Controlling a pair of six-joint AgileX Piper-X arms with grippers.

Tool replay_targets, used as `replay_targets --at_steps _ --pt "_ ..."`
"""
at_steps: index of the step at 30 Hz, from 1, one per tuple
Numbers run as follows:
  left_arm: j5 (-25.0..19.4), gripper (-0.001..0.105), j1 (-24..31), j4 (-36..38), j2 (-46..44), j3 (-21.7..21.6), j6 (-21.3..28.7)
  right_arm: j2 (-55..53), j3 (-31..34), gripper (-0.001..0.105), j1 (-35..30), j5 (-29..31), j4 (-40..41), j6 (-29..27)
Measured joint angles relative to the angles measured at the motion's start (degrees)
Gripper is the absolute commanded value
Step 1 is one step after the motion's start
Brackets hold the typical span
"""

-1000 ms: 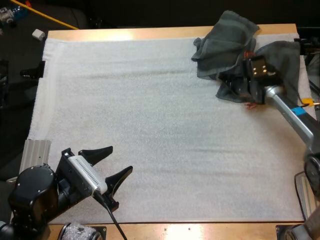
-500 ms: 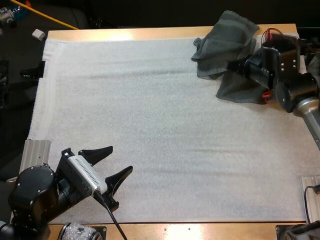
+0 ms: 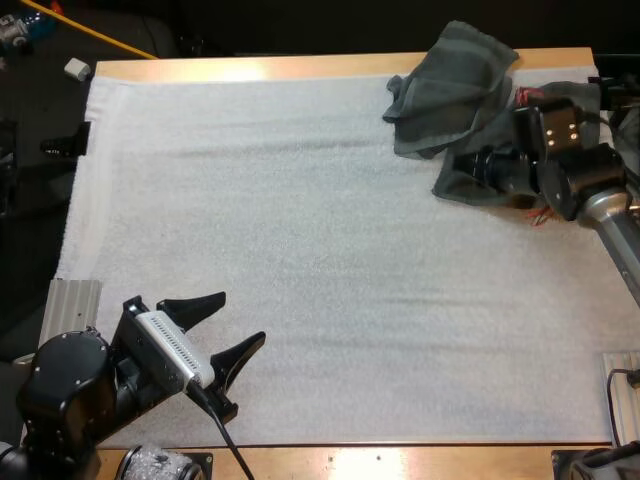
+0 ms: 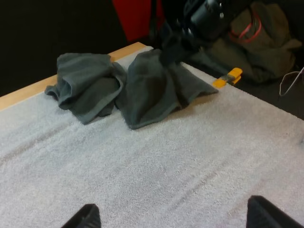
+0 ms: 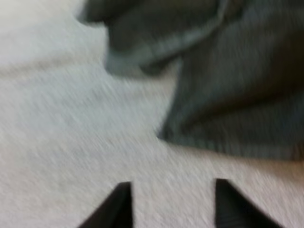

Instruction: Pick towel from pile, fold and stack

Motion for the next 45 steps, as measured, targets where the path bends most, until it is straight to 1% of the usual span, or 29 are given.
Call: replay_targets --at_steps 4,7,9,13,17,23,29,32,35,36,37,38,41,42,43,45 --pt "0.0 0.06 0.0 0.0 0.0 0.0 -0.1 2.4 0.0 0.057 0.1 0.5 3.5 0.0" --pt "0.0 0.06 0.0 -0.1 0.0 0.0 -0.3 5.9 0.0 0.056 0.1 0.6 4.1 0.2" --pt "0.0 0.06 0.0 -0.1 0.0 0.0 -0.3 9.4 0.0 0.056 0.1 0.6 3.1 0.7" --pt "0.0 0.06 0.0 -0.1 0.0 0.0 -0.3 9.8 0.3 0.056 0.1 1.2 1.5 2.8" --pt "0.0 0.06 0.0 0.0 0.0 0.0 -0.3 12.8 0.5 0.056 0.1 2.8 -0.7 4.6" --pt "0.1 0.06 0.0 0.5 0.0 0.0 -0.5 16.9 0.6 0.056 -2.2 5.7 -3.4 5.7" --pt "0.2 0.06 0.0 1.0 0.0 0.0 -0.5 20.0 0.5 0.056 -4.4 6.5 -5.7 6.4" --pt "0.4 0.06 0.0 1.4 0.0 0.0 -0.5 22.2 0.2 0.055 -4.6 6.6 -7.4 7.2" --pt "0.4 0.06 0.0 1.4 0.0 0.0 -0.6 22.2 0.2 0.054 -4.6 6.6 -7.4 7.3" --pt "0.4 0.06 0.0 1.4 0.0 0.0 -0.6 22.2 0.2 0.052 -4.6 6.6 -7.4 7.3" --pt "0.4 0.06 0.0 1.4 0.0 0.0 -0.6 22.2 0.2 0.047 -4.6 6.6 -7.4 7.3" --pt "0.4 0.06 0.0 1.4 0.0 0.0 -0.6 22.4 0.2 0.04 -4.6 6.6 -7.4 7.3" --pt "0.5 0.06 0.0 1.4 0.0 0.0 -0.6 22.7 0.1 0.01 -4.6 6.6 -7.4 7.4" --pt "0.5 0.06 0.0 1.4 0.0 0.0 -0.6 22.7 0.1 0.003 -4.6 6.6 -7.4 7.4" --pt "0.5 0.06 0.0 1.4 0.0 0.0 -0.6 22.7 0.1 0.001 -4.6 6.6 -7.2 7.4" --pt "0.5 0.06 0.0 1.4 0.0 0.0 -0.6 22.7 0.0 0.0 -4.6 6.5 -7.1 7.2"
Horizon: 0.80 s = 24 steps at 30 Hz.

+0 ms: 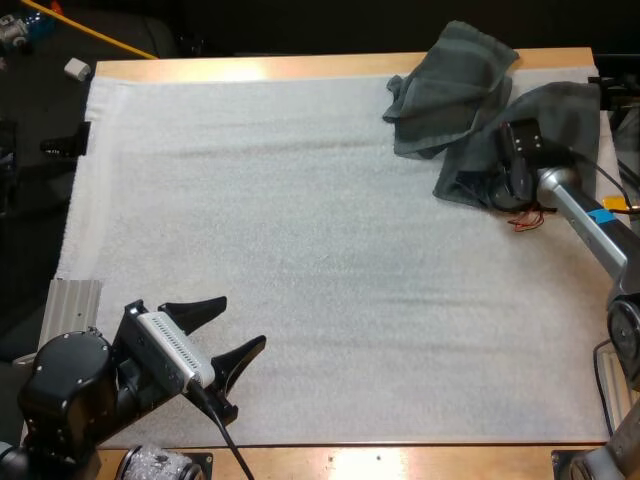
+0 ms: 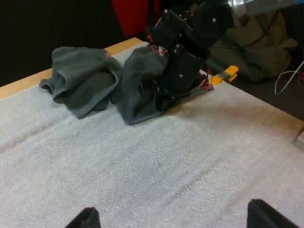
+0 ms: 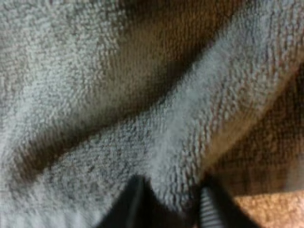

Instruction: Pick towel from pile, fold and stack

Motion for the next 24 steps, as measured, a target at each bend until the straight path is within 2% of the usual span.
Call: replay_targets --at_steps 8,11,17,24 --pt "0.0 0.06 0.0 0.0 0.0 0.0 0.0 -3.0 -0.1 0.001 0.0 -0.3 2.2 -5.3" --pt "0.0 0.06 0.0 0.0 0.0 0.0 0.0 -8.9 -0.2 0.0 0.1 -0.1 2.6 -9.6" --pt "0.0 0.06 0.0 0.0 0.0 0.0 0.0 -11.8 -0.4 0.0 0.2 -0.1 3.6 -11.9" --pt "0.0 0.06 0.0 0.0 0.0 0.0 0.0 -22.5 -0.4 0.0 0.4 -0.1 6.3 -14.9"
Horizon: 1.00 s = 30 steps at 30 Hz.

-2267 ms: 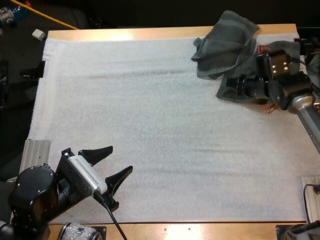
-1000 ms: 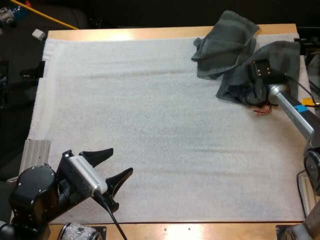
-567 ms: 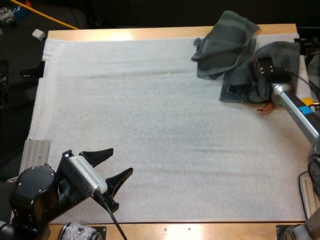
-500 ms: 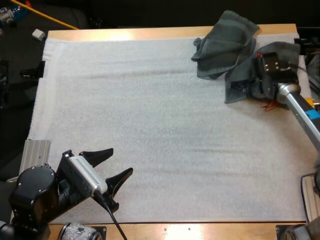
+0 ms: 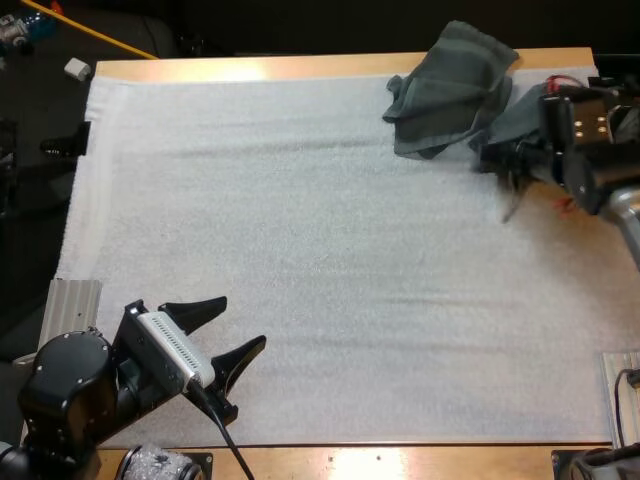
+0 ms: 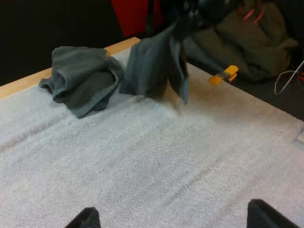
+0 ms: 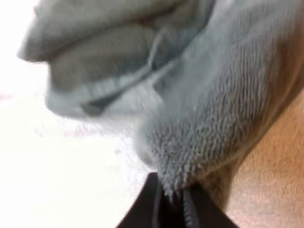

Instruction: Pick towel from pile, fold and stack

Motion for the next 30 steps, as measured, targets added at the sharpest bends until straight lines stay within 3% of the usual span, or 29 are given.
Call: replay_targets --at_steps 8,12,17,24,30 --pt "0.0 0.06 0.0 0.0 0.0 0.0 0.0 -11.6 -0.9 0.001 2.9 -1.0 5.4 -1.5" --pt "0.0 0.06 0.0 0.0 0.0 0.0 0.0 -17.4 -2.3 0.001 7.3 -2.0 10.2 -1.6" --pt "0.0 0.06 0.0 0.0 0.0 0.0 0.0 -18.2 -2.8 0.001 9.2 -2.3 12.6 -1.8" --pt "0.0 0.06 0.0 0.0 0.0 0.0 0.0 -22.2 -3.3 0.001 20.0 -4.0 19.5 -0.9" --pt "0.0 0.06 0.0 0.0 0.0 0.0 0.0 -22.3 -3.2 0.001 28.3 -6.1 23.5 3.1"
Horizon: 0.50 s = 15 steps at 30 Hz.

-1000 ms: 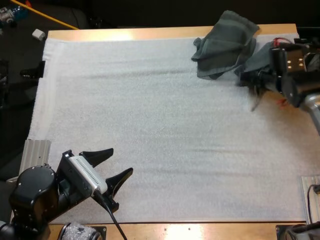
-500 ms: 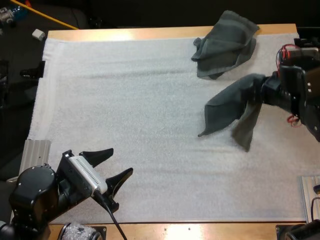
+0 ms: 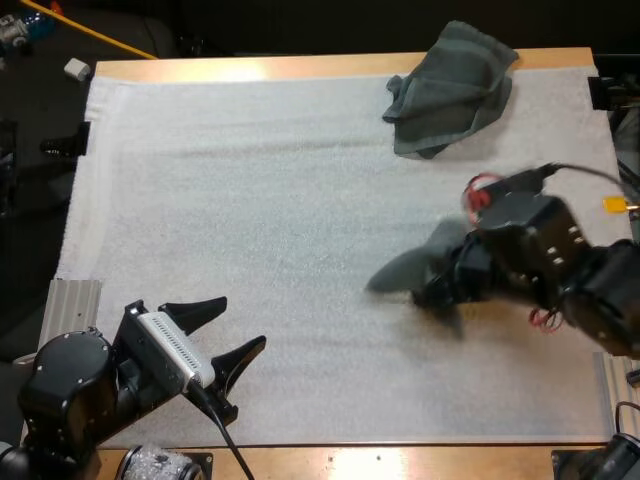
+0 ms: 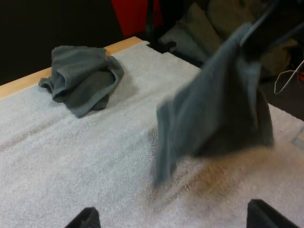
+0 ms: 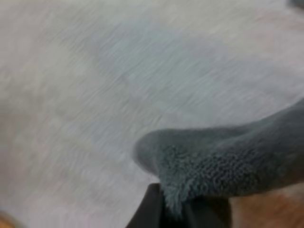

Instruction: Pick towel from pile, fold and stack

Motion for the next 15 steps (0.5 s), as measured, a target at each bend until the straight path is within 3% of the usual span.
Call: replay_targets --at_steps 7,15 --pt "0.0 0.06 0.0 0.1 0.0 0.0 0.0 5.2 5.9 0.001 5.8 0.3 -1.3 2.8" --pt "0.0 0.06 0.0 0.1 0.0 0.0 0.0 12.8 5.3 0.002 5.3 0.6 -9.4 3.9"
